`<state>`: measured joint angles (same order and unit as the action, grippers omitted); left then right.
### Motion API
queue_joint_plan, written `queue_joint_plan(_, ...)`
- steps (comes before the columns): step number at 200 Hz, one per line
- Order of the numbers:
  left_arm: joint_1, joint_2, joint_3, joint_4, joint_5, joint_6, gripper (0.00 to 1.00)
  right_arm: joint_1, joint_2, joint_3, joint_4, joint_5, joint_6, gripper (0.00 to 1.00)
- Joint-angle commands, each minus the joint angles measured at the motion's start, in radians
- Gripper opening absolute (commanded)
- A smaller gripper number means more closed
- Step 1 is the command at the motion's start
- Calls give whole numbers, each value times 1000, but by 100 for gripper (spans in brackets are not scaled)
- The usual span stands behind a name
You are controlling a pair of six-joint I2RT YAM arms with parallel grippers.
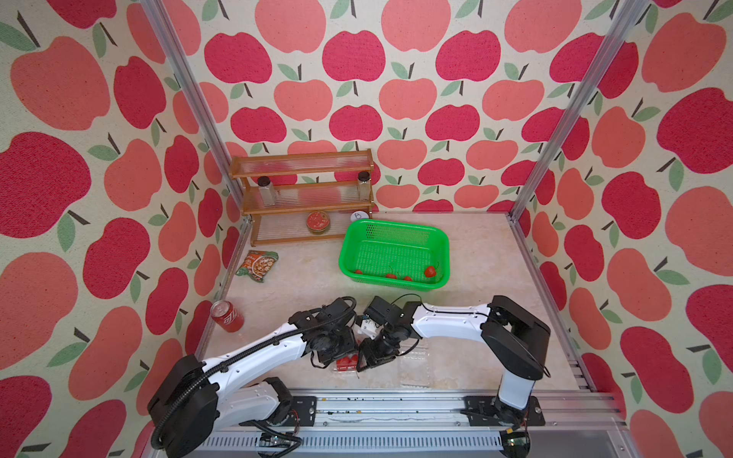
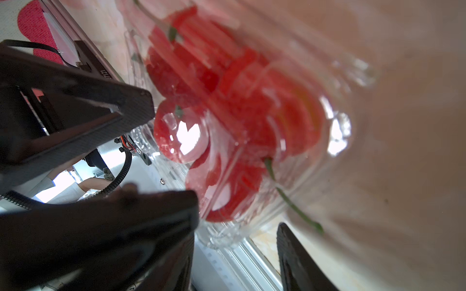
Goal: Pack strawberries into containers
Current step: Close the packing box at the center of the board.
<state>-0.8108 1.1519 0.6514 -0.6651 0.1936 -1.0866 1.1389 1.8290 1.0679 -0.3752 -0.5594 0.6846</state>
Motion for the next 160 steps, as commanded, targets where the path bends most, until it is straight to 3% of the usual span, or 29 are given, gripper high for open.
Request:
queue_joint_plan(1,-10,5,-51,-19,12,-25,61,5,24,-13,-35,8,15,54)
queue_joint_plan(160,-21,29,-96,-5,22,-36,61,-23,7,-54,30,6,63,52)
